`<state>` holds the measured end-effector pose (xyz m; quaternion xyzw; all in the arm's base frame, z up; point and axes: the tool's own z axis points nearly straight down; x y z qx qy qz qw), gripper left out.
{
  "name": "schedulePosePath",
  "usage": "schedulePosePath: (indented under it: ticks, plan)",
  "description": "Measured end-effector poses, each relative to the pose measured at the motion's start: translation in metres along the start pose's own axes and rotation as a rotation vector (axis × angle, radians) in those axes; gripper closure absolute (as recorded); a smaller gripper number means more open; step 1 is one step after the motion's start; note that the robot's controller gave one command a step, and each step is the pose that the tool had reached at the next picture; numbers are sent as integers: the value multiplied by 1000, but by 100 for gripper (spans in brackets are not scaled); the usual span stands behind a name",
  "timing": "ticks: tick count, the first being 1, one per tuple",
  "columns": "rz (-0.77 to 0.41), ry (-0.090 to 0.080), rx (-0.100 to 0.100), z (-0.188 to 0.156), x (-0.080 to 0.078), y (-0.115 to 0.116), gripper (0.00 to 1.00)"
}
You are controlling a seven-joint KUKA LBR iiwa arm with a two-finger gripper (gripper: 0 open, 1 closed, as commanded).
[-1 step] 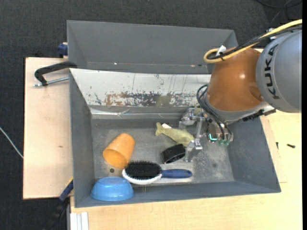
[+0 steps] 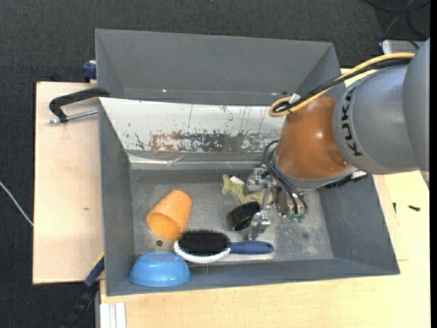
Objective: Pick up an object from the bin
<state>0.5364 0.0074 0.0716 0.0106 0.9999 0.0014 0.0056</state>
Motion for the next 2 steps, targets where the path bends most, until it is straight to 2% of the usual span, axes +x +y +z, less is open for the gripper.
schedulePosePath:
  ticks: [1, 2]
  plan:
    - [-1, -13, -2, -6, -4, 1, 100]
    - [-226, -2, 2, -155, 10, -3, 100]
